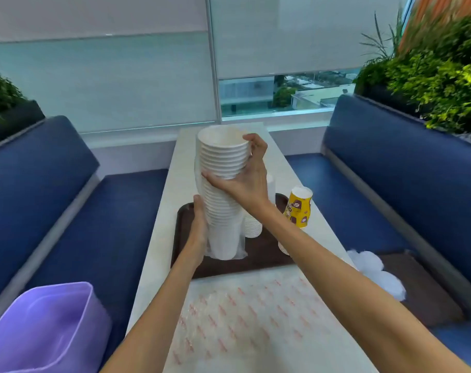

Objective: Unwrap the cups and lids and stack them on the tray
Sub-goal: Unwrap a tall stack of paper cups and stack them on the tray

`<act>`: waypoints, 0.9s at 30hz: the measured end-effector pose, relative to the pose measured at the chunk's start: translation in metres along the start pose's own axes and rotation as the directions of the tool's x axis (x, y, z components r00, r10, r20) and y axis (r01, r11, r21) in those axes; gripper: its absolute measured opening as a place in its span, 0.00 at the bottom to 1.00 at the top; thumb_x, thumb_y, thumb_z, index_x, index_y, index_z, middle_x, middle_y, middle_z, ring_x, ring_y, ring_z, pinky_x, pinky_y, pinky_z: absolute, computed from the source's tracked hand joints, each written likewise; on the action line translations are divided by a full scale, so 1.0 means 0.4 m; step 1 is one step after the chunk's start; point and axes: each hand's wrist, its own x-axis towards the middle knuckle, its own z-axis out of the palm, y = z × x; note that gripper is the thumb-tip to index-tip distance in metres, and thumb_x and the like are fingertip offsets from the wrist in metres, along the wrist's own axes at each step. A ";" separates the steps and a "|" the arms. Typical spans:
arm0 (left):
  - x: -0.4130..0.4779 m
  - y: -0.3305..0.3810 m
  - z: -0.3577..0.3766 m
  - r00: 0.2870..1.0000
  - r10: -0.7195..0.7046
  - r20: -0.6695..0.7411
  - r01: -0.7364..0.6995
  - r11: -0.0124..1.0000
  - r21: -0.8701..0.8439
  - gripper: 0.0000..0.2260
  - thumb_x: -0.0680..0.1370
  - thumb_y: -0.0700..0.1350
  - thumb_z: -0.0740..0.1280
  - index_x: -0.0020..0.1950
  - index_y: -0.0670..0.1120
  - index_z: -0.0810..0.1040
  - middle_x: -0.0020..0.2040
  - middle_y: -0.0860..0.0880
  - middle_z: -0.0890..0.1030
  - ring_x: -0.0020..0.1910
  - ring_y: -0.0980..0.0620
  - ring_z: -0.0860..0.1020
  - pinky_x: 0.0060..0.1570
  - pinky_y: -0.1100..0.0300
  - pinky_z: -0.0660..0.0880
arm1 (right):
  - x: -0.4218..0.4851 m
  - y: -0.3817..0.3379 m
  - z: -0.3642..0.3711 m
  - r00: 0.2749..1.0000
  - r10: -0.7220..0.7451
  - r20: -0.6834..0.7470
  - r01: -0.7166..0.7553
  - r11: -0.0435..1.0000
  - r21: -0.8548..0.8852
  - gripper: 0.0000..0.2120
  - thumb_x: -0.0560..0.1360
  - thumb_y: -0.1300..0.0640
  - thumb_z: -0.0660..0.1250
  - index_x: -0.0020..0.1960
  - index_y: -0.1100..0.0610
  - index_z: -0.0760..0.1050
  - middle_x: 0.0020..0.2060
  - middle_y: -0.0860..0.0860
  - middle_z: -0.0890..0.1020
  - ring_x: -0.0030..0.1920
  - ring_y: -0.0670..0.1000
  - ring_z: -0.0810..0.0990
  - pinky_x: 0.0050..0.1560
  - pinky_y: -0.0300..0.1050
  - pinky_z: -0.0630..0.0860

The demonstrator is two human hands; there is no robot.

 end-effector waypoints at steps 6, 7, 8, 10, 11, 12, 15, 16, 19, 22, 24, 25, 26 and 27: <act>0.053 -0.075 -0.041 0.997 -0.027 -0.077 0.020 0.996 -0.084 0.23 0.79 0.64 0.41 0.63 0.57 0.69 0.60 0.50 0.78 0.55 0.55 0.77 0.50 0.56 0.75 | -0.035 0.076 0.075 0.997 -0.015 0.079 0.010 0.998 0.067 0.41 0.59 0.51 0.81 0.59 0.41 0.55 0.59 0.45 0.65 0.59 0.49 0.72 0.60 0.45 0.73; 0.062 -0.084 -0.044 0.995 -0.041 -0.091 0.031 0.993 -0.110 0.26 0.79 0.65 0.42 0.65 0.56 0.69 0.59 0.50 0.79 0.54 0.56 0.77 0.48 0.57 0.75 | -0.038 0.093 0.085 0.994 -0.021 0.103 0.013 0.997 0.082 0.42 0.59 0.53 0.82 0.59 0.42 0.55 0.59 0.44 0.65 0.60 0.48 0.71 0.61 0.43 0.72; 0.073 -0.095 -0.047 0.993 -0.060 -0.101 0.046 0.989 -0.140 0.28 0.78 0.66 0.42 0.67 0.56 0.70 0.60 0.49 0.79 0.55 0.55 0.77 0.46 0.56 0.75 | -0.042 0.109 0.094 0.992 -0.022 0.125 0.011 0.995 0.095 0.42 0.60 0.54 0.82 0.60 0.42 0.56 0.59 0.41 0.64 0.61 0.47 0.70 0.62 0.40 0.70; 0.093 -0.108 -0.048 0.987 -0.100 -0.127 0.076 0.981 -0.179 0.27 0.78 0.68 0.43 0.63 0.57 0.73 0.56 0.50 0.81 0.53 0.54 0.78 0.44 0.53 0.75 | -0.048 0.140 0.107 0.987 -0.021 0.160 0.003 0.994 0.110 0.42 0.60 0.54 0.82 0.60 0.43 0.56 0.60 0.33 0.61 0.61 0.44 0.68 0.62 0.32 0.67; 0.102 -0.113 -0.047 0.985 -0.111 -0.129 0.084 0.977 -0.198 0.26 0.78 0.67 0.43 0.61 0.57 0.74 0.55 0.50 0.81 0.52 0.54 0.79 0.44 0.53 0.75 | -0.051 0.153 0.110 0.984 -0.017 0.176 -0.002 0.994 0.112 0.41 0.60 0.54 0.81 0.61 0.43 0.56 0.60 0.29 0.59 0.61 0.41 0.67 0.62 0.29 0.65; 0.111 -0.117 -0.042 0.986 -0.115 -0.120 0.087 0.973 -0.213 0.25 0.78 0.66 0.44 0.60 0.57 0.74 0.55 0.50 0.81 0.52 0.54 0.79 0.44 0.53 0.75 | -0.051 0.165 0.111 0.982 -0.013 0.187 -0.008 0.994 0.111 0.41 0.60 0.54 0.81 0.61 0.43 0.56 0.60 0.27 0.58 0.61 0.38 0.67 0.62 0.27 0.63; 0.138 -0.129 -0.026 0.988 -0.079 -0.134 0.045 0.970 -0.239 0.23 0.81 0.62 0.45 0.59 0.55 0.75 0.54 0.52 0.82 0.51 0.57 0.81 0.48 0.57 0.77 | -0.050 0.191 0.108 0.979 0.010 0.204 -0.033 0.993 0.112 0.41 0.61 0.53 0.79 0.64 0.44 0.55 0.61 0.30 0.60 0.63 0.30 0.63 0.63 0.25 0.61; 0.147 -0.133 -0.019 0.989 -0.076 -0.128 0.042 0.967 -0.251 0.22 0.82 0.60 0.45 0.60 0.54 0.75 0.53 0.52 0.82 0.50 0.58 0.82 0.47 0.59 0.78 | -0.048 0.198 0.105 0.977 0.024 0.213 -0.049 0.992 0.112 0.42 0.62 0.50 0.79 0.65 0.44 0.55 0.62 0.33 0.60 0.64 0.30 0.61 0.64 0.26 0.60; 0.164 -0.153 -0.007 0.987 -0.104 -0.121 0.073 0.970 -0.234 0.21 0.82 0.59 0.45 0.58 0.52 0.74 0.46 0.53 0.82 0.43 0.58 0.82 0.40 0.62 0.78 | -0.052 0.215 0.091 0.962 0.071 0.264 -0.103 0.989 0.109 0.44 0.62 0.43 0.74 0.69 0.41 0.51 0.65 0.33 0.58 0.67 0.29 0.57 0.67 0.25 0.56; 0.171 -0.157 -0.004 0.980 -0.113 -0.165 0.084 0.981 -0.178 0.22 0.81 0.61 0.47 0.60 0.52 0.75 0.49 0.50 0.81 0.47 0.57 0.79 0.49 0.58 0.75 | -0.058 0.227 0.079 0.954 0.100 0.282 -0.130 0.988 0.089 0.47 0.62 0.39 0.72 0.71 0.36 0.46 0.71 0.37 0.54 0.73 0.40 0.56 0.71 0.31 0.55; 0.181 -0.155 -0.011 0.977 -0.081 -0.199 0.049 0.986 -0.158 0.20 0.81 0.60 0.49 0.55 0.55 0.77 0.53 0.49 0.81 0.48 0.58 0.79 0.48 0.60 0.74 | -0.063 0.228 0.076 0.950 0.123 0.287 -0.157 0.983 0.098 0.50 0.61 0.37 0.73 0.71 0.36 0.43 0.74 0.42 0.53 0.75 0.46 0.57 0.73 0.38 0.56; 0.185 -0.147 -0.013 0.976 -0.057 -0.212 0.025 0.989 -0.148 0.18 0.82 0.59 0.48 0.51 0.57 0.77 0.51 0.51 0.82 0.46 0.61 0.79 0.45 0.62 0.74 | -0.066 0.226 0.075 0.948 0.139 0.286 -0.175 0.979 0.106 0.52 0.60 0.37 0.73 0.72 0.37 0.42 0.75 0.44 0.53 0.75 0.47 0.57 0.74 0.40 0.57; 0.186 -0.136 -0.011 0.977 -0.035 -0.212 0.004 0.989 -0.145 0.18 0.82 0.59 0.48 0.49 0.59 0.76 0.47 0.55 0.82 0.42 0.63 0.79 0.42 0.64 0.73 | -0.069 0.224 0.076 0.946 0.156 0.284 -0.194 0.974 0.114 0.54 0.60 0.37 0.73 0.73 0.40 0.42 0.75 0.46 0.54 0.75 0.47 0.58 0.74 0.40 0.57; 0.184 -0.124 -0.005 0.979 -0.020 -0.201 -0.012 0.987 -0.160 0.18 0.82 0.58 0.47 0.48 0.59 0.75 0.41 0.58 0.82 0.39 0.65 0.79 0.40 0.66 0.72 | -0.073 0.220 0.078 0.946 0.174 0.275 -0.215 0.968 0.127 0.53 0.59 0.37 0.74 0.73 0.41 0.44 0.75 0.47 0.56 0.74 0.46 0.59 0.73 0.39 0.58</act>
